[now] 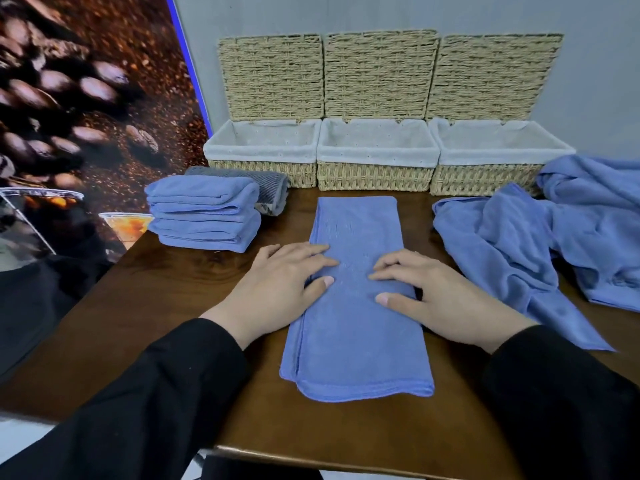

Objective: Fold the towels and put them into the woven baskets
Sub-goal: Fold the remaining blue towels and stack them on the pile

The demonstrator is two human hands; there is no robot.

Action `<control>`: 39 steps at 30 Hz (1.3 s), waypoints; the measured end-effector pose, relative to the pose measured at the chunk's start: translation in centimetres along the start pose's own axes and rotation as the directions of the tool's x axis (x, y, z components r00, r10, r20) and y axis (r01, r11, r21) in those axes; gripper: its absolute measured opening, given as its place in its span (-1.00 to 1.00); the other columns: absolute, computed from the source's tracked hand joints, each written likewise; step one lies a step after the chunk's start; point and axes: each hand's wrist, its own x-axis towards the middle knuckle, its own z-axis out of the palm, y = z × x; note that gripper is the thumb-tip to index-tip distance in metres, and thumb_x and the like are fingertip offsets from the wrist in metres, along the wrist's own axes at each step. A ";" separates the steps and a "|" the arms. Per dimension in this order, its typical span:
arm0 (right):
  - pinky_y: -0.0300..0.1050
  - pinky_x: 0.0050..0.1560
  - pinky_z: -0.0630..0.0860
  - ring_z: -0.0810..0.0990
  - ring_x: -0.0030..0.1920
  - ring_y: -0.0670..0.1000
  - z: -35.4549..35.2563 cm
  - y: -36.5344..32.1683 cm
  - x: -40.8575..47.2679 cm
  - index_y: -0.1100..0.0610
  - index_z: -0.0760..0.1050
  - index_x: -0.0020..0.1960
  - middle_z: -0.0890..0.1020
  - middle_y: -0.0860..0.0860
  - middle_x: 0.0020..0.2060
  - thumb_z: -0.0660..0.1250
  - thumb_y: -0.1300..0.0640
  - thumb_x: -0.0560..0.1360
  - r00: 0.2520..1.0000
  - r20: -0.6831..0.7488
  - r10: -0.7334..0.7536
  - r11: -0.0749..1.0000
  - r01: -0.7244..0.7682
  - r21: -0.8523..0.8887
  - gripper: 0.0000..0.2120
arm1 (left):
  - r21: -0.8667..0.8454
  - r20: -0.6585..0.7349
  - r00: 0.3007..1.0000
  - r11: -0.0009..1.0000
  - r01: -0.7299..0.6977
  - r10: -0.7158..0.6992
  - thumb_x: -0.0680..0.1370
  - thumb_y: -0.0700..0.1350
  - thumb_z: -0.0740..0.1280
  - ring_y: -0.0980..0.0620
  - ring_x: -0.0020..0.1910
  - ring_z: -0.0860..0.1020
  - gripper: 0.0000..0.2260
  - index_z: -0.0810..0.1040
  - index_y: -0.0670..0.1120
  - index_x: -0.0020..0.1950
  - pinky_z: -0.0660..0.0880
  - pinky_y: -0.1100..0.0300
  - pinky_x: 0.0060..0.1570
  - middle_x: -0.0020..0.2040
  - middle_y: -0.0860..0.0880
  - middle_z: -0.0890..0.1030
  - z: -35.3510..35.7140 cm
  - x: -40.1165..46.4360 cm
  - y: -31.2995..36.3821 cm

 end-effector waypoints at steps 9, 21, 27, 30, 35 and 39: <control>-0.03 0.47 0.32 0.32 0.50 -0.22 -0.2 0.1 -5.0 -0.07 0.56 0.36 0.47 -0.27 0.38 0.19 0.12 0.69 0.991 -0.028 -0.131 0.990 0.129 -0.059 -0.69 | -0.076 0.054 0.998 0.997 0.011 -0.007 0.66 0.24 0.13 0.20 0.58 0.09 -0.61 0.37 0.26 0.49 -0.02 -0.08 0.55 0.59 0.24 0.19 -0.6 -0.7 -0.2; -0.01 0.53 0.16 0.37 0.44 -0.25 0.9 -1.6 -5.2 -0.11 0.56 0.24 0.50 -0.26 0.35 0.27 -0.18 0.59 0.970 -0.013 -0.242 0.947 0.233 -0.220 -0.70 | -0.089 -0.046 0.999 0.996 -0.012 0.008 0.63 0.27 0.15 0.21 0.55 0.20 -0.61 0.44 0.23 0.43 0.04 -0.04 0.52 0.53 0.23 0.33 -0.3 -0.8 0.0; -0.15 0.03 0.47 0.54 -0.12 -0.05 1.3 -2.6 -4.0 0.16 0.46 -0.19 0.56 -0.02 -0.28 0.04 -0.37 0.60 0.971 -0.232 0.061 0.997 -0.050 0.054 -0.38 | -0.556 -0.087 0.993 0.823 -0.115 0.080 0.62 0.28 0.06 0.28 0.33 0.48 -0.50 0.70 0.07 0.17 0.29 0.12 0.40 0.21 0.22 0.65 -2.0 -3.0 0.7; -0.16 -0.31 0.32 0.37 -0.37 -0.06 1.0 -3.4 -3.6 0.20 0.42 -0.22 0.34 -0.07 -0.44 0.11 -0.27 0.58 0.943 -0.284 0.172 0.976 -0.124 0.178 -0.47 | -0.609 -0.044 0.989 0.781 -0.139 0.142 0.52 0.49 0.08 0.15 0.33 0.50 -0.38 0.64 0.13 0.27 0.35 0.03 0.38 0.25 0.25 0.62 -2.7 -4.0 1.2; -0.13 -0.34 0.29 0.32 -0.42 -0.11 0.9 -3.5 -3.3 0.17 0.43 -0.18 0.34 -0.12 -0.45 0.12 -0.21 0.60 0.918 -0.323 0.230 0.959 -0.158 0.235 -0.54 | -0.551 0.109 0.986 0.833 -0.048 0.129 0.36 0.32 0.47 0.24 0.37 0.40 -0.49 0.48 0.42 0.29 0.33 0.18 0.40 0.29 0.40 0.50 -3.0 -4.1 1.8; -0.12 -0.35 0.28 0.28 -0.41 -0.10 0.8 -3.4 -3.3 0.17 0.38 -0.17 0.30 -0.11 -0.44 0.15 -0.17 0.62 0.906 -0.341 0.250 0.955 -0.173 0.240 -0.59 | -0.566 0.014 0.998 0.823 -0.046 0.066 0.58 -0.02 0.43 0.15 0.21 0.53 -0.77 0.65 0.12 0.24 0.41 0.15 0.31 0.16 0.09 0.65 -2.6 -3.9 1.9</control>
